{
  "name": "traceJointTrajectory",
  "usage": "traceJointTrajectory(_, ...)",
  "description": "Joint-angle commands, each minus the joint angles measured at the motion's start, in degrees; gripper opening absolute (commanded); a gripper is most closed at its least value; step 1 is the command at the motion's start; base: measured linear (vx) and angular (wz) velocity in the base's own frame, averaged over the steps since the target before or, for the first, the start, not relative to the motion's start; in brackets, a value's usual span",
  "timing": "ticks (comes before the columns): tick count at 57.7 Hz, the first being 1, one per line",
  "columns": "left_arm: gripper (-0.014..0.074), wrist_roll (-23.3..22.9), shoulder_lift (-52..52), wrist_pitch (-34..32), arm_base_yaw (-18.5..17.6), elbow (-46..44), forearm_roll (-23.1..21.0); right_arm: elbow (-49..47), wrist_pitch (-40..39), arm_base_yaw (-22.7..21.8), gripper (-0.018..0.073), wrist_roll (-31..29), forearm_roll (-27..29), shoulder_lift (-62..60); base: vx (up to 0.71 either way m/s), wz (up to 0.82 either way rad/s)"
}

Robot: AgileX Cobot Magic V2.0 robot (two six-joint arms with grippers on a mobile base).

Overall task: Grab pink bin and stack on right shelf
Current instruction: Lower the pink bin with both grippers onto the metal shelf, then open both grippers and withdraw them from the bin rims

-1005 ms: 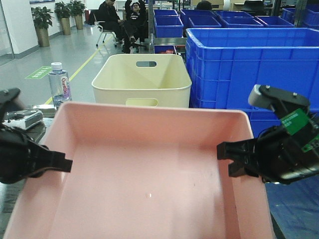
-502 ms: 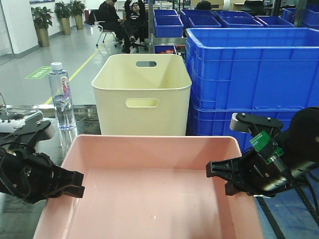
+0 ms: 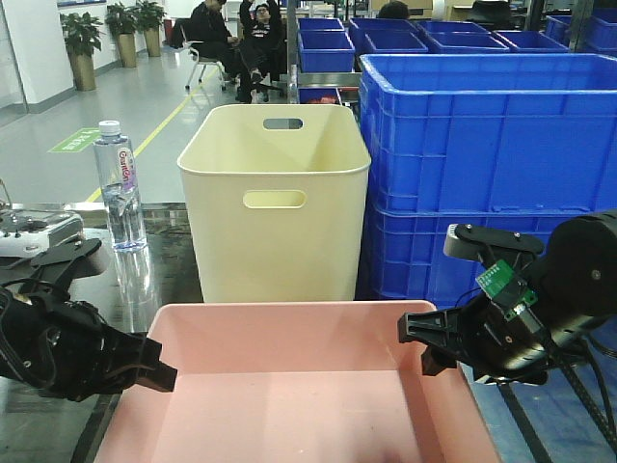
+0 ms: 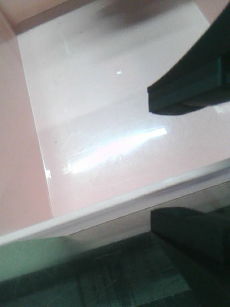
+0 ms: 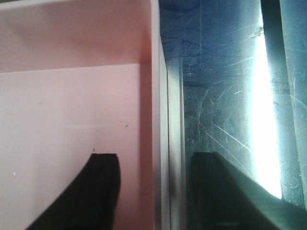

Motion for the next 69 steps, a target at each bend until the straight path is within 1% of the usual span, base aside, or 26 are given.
traceJointTrajectory(1,0.0554,0.35,-3.56,-1.52,-0.23,-1.68,-2.69,-2.09,-1.06,-0.37,0.0459,-0.7,-0.6,-2.62,0.0,0.0)
traceJointTrajectory(4,0.0535,0.94,-4.97,-2.01,-0.23,-1.68,-2.74,-2.09,-0.83,-0.37,0.0439,-0.7,-0.74,-3.41,0.0,0.0)
traceJointTrajectory(7,0.0494,2.24,-7.14,-3.17,-0.23,-1.68,-2.59,-2.09,-0.83,-0.37,0.0405,-0.5,-1.1,-5.3,0.0,0.0)
traceJointTrajectory(13,0.0388,3.28,-11.95,-6.21,-0.23,-1.68,-2.31,-2.09,-2.6,-0.2,0.0289,-0.5,-2.65,-9.94,0.0,0.0)
traceJointTrajectory(16,0.0309,4.01,-14.54,-8.0,-0.23,-1.55,-2.31,-1.77,-3.78,-0.2,0.0213,-0.5,-3.36,-12.6,0.0,0.0)
traceJointTrajectory(20,0.0193,6.62,-18.64,-11.53,-0.23,-0.28,-2.38,0.24,-6.0,-0.2,0.0116,-0.56,-4.56,-16.96,0.0,0.0)
traceJointTrajectory(23,0.0107,8.29,-21.88,-14.5,-0.23,1.61,-2.42,2.76,-8.17,-0.2,0.0052,-0.7,-5.46,-20.73,0.0,0.0)
traceJointTrajectory(26,0.0009,8.7,-25.66,-17.7,-0.23,4.46,-2.42,6.42,-11.35,-0.2,-0.0014,-0.71,-6.79,-24.1,0.0,0.0)
traceJointTrajectory(27,-0.0013,8.7,-26.58,-18.46,-0.23,5.29,-2.42,7.85,-12.76,-0.2,-0.0015,-0.71,-7.34,-25.41,0.0,0.0)
traceJointTrajectory(33,-0.0008,8.69,-33.23,-25.74,-0.23,12.35,-2.42,14.23,-19.49,-0.2,-0.0014,-0.76,-10.24,-31.65,0.0,0.0)
traceJointTrajectory(35,-0.0008,8.69,-34.92,-27.44,-0.23,14.46,-2.42,15.93,-20.69,-0.2,-0.0014,-0.76,-10.51,-33.3,0.0,0.0)
traceJointTrajectory(38,-0.0008,8.69,-36.69,-29.06,-0.23,16.66,-2.42,17.51,-20.21,-0.2,-0.0013,-0.76,-10.35,-34.86,0.0,0.0)
traceJointTrajectory(47,-0.0008,8.69,-39.71,-28.28,-0.23,20.14,-2.38,20.28,-18.56,-0.2,-0.0013,-0.76,-10.48,-38.38,0.0,0.0)
traceJointTrajectory(53,-0.0008,8.69,-39.87,-26.9,-0.23,20.14,-2.38,20.35,-17.27,-0.2,-0.0013,-0.76,-10.48,-38.81,0.0,0.0)
traceJointTrajectory(69,-0.0008,8.69,-39.99,-26.54,-0.33,20.14,-2.33,20.35,-16.61,-0.2,-0.0013,-0.76,-10.48,-38.81,0.0,0.0)
